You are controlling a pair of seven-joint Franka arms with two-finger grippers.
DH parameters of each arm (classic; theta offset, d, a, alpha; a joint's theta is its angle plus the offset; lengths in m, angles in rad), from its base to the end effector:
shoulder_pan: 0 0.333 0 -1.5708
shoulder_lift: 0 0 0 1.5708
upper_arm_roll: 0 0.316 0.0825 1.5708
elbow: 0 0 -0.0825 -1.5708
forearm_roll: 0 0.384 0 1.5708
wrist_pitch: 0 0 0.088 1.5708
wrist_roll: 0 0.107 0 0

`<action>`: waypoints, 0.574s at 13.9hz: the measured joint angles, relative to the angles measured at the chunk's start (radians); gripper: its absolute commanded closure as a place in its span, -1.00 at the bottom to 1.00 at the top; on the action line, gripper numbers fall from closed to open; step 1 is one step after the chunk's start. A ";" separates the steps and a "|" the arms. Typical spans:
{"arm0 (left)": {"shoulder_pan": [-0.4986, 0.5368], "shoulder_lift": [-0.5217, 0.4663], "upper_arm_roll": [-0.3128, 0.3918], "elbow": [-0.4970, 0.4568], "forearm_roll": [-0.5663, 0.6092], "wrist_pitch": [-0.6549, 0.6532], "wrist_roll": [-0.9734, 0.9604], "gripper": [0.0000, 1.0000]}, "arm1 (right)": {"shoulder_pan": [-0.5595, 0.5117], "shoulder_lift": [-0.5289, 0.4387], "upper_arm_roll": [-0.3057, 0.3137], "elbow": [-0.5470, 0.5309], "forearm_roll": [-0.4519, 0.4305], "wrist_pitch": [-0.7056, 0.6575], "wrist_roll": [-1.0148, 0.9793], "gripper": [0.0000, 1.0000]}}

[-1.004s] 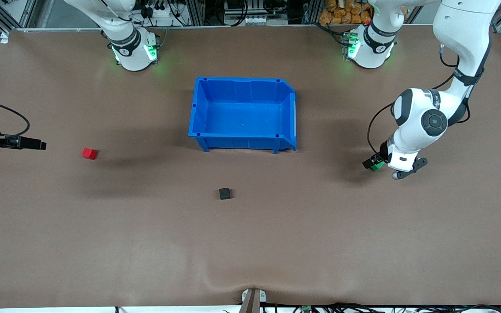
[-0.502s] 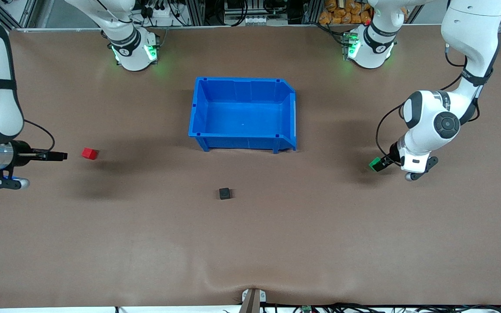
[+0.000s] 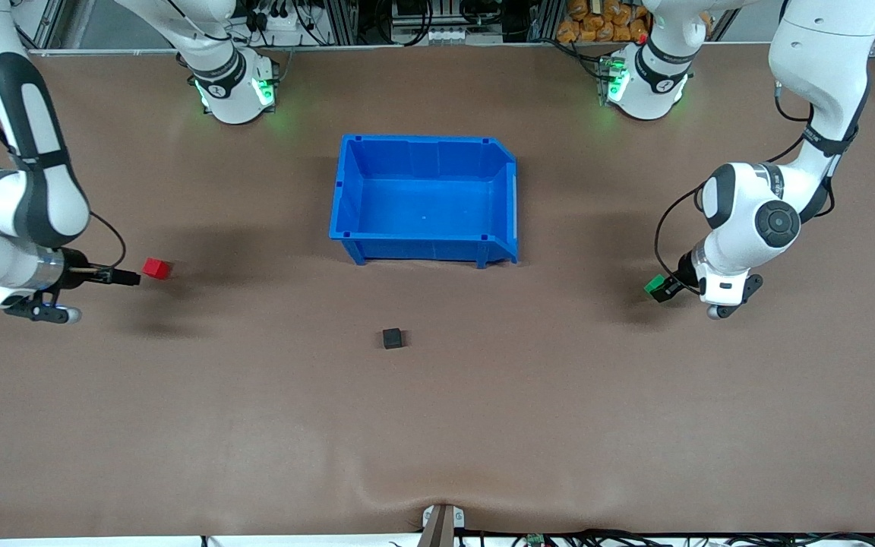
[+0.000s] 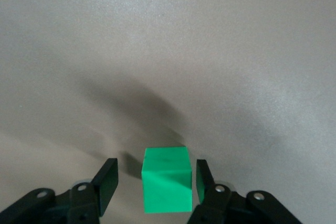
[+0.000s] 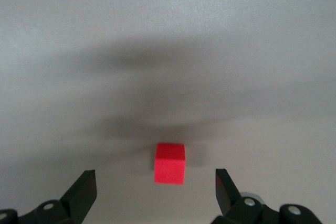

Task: Attach green and red cubes to black cube
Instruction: 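Close the left gripper on the green cube while the right gripper grasps the red cube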

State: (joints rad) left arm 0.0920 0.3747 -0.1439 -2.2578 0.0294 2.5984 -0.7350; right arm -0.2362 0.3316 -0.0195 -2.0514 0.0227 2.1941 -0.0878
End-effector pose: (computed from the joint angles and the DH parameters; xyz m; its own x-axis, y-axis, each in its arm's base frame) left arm 0.5356 -0.0304 0.1940 0.7851 0.6176 -0.0473 0.6186 -0.7857 0.0085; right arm 0.5529 -0.1436 0.2614 0.9666 -0.1759 -0.1862 -0.1837 -0.9826 -0.0257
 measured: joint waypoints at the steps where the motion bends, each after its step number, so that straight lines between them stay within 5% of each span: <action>1: 0.000 0.005 -0.001 0.004 0.000 0.000 -0.001 -0.15 | 0.000 -0.002 0.000 -0.047 0.000 0.072 -0.001 -1.00; 4: 0.000 0.012 -0.003 0.008 0.000 0.000 -0.003 0.14 | 0.000 -0.007 0.001 -0.164 0.000 0.238 -0.002 -1.00; 8: 0.000 0.013 -0.006 0.010 0.000 0.000 -0.018 0.95 | 0.000 -0.007 0.001 -0.190 0.000 0.256 -0.002 -1.00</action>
State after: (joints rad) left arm 0.0917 0.3877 -0.1500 -2.2481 0.0294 2.5985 -0.7526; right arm -0.2362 0.3242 -0.0181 -2.2414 0.0227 2.4499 -0.0897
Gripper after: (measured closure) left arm 0.608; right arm 0.000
